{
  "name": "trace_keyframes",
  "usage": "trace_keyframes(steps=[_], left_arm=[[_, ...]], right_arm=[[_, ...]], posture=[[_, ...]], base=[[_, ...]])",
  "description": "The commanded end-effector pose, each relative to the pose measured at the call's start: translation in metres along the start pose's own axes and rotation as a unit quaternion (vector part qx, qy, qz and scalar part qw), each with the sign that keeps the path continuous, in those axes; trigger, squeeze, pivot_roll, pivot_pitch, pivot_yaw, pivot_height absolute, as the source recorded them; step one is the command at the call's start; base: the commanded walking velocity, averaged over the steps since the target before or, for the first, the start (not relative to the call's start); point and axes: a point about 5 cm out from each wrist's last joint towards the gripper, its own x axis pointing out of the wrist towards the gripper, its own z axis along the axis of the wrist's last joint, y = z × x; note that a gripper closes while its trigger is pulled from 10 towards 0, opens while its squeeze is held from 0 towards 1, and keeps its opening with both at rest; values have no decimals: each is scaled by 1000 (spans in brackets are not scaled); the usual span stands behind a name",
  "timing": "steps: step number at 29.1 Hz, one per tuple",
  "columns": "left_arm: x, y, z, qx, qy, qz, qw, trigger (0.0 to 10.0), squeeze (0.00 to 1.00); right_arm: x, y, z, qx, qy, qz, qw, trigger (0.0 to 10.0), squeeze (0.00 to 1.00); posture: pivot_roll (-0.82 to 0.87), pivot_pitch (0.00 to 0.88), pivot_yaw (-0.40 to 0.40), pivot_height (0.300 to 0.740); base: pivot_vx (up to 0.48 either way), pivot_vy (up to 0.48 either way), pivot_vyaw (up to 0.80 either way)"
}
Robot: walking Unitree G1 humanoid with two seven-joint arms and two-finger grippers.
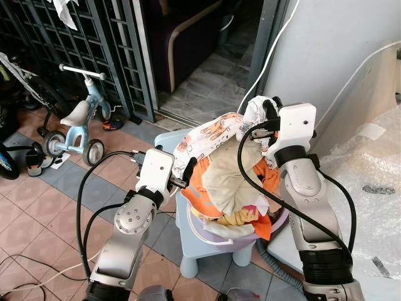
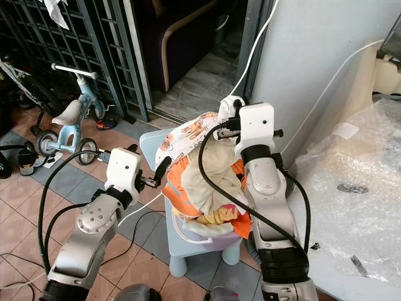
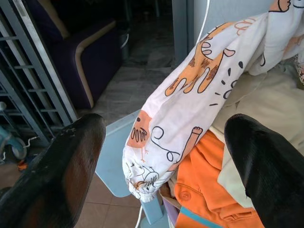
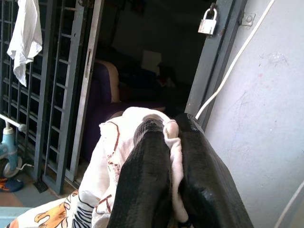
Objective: Clothes washing
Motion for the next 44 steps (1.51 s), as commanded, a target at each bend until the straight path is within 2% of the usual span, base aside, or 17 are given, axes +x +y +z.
trace_keyframes(steps=[1, 7, 16, 18, 21, 24, 40, 44], left_arm=[[1, -1, -1, 5, 1, -2, 1000, 10000, 0], [1, -2, -2, 2, -1, -5, 1000, 10000, 0], [-1, -3, -4, -2, 3, -12, 1000, 10000, 0], [0, -3, -4, -1, 2, -12, 1000, 10000, 0], [2, -4, -3, 4, -3, -20, 1000, 10000, 0], [4, -3, -3, 4, -3, -20, 1000, 10000, 0], [1, -3, -5, 3, -1, -23, 1000, 10000, 0], [0, -2, -7, 2, 3, -19, 1000, 10000, 0]], right_arm=[[5, -4, 4, -4, -12, -6, 1000, 10000, 0], [8, -11, 2, -7, -8, -14, 1000, 10000, 0], [-6, -10, -7, -4, 9, -16, 1000, 10000, 0], [-6, -10, -6, -6, 8, -18, 1000, 10000, 0], [3, -13, 9, -25, -24, -15, 999, 10000, 0], [8, -17, 11, -29, -29, -18, 999, 10000, 0], [12, -32, 10, -43, -28, -37, 998, 10000, 0], [8, -36, 6, -47, -20, -38, 998, 10000, 0]], posture=[[-112, 19, 11, 740], [-107, 16, 6, 740], [-109, 14, 12, 740], [-111, 13, 15, 740], [-117, 13, 19, 740], [-117, 10, 20, 740], [-111, 14, 22, 740], [-111, 14, 22, 740]], base=[[0, -244, 0], [0, -252, 0], [0, -272, -92], [0, -259, -419], [0, -246, -525], [0, -247, -527], [0, -151, -88], [0, -240, 0]])
